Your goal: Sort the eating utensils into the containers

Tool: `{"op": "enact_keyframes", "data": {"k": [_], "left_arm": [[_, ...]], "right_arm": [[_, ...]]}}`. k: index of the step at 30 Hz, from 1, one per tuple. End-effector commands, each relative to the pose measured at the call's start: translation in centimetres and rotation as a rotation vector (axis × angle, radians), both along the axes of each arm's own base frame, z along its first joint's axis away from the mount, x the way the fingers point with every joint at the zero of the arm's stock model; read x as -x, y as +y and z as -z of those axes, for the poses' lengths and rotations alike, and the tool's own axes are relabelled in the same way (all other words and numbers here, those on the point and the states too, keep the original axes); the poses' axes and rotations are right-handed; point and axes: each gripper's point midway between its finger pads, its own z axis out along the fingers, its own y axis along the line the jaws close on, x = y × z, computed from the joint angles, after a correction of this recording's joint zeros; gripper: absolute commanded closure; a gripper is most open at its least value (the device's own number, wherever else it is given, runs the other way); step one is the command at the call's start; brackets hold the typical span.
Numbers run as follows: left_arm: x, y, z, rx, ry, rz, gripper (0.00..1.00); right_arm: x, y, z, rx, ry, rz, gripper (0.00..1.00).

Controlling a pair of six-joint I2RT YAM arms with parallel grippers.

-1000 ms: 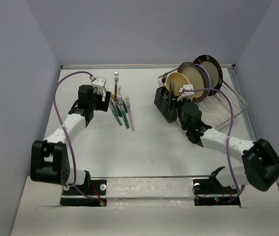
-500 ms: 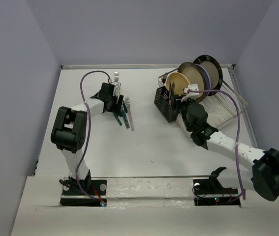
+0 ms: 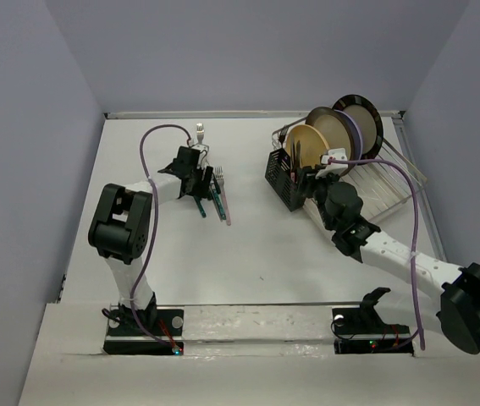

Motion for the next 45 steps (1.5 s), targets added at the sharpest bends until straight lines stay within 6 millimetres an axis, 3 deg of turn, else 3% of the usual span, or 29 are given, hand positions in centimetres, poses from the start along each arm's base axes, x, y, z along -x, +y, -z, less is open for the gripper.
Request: {"op": "enact_keyframes", "data": {"k": [1,11,18,22,29,36,45], "left_arm": [[1.8,0.4,-0.8,0.008,0.003,0.013,0.15],[3.3,1.4,-1.7,0.031,-0.001,0.014,0.16],[5.5,1.8,-0.5,0.064,0.094,0.032,0.2],[6.2,1.8,-1.0,0.085,0.107,0.051,0.21],[5.8,2.1,-2.6,0.1,0.07,0.037,0.24],[3.9,3.0,-4.3,0.136,0.014,0.004,0.25],[2.4,3.6,-2.3,0.12,0.038,-0.035,0.26]], "right_arm": [[0.0,-0.2,-1.3,-0.029,-0.038,0.0,0.44],[0.3,-0.2,-1.6,-0.028,-0.044,-0.013,0.44],[0.5,-0.4,-1.9,-0.028,-0.054,-0.008,0.44],[0.5,-0.6,-2.0,-0.028,-0.058,-0.005,0.44],[0.5,-0.4,-2.0,-0.028,-0.058,-0.011,0.44],[0.7,-0.6,-2.0,-0.028,-0.058,-0.008,0.44],[0.8,-0.6,-2.0,-0.027,-0.057,-0.009,0.44]]}}
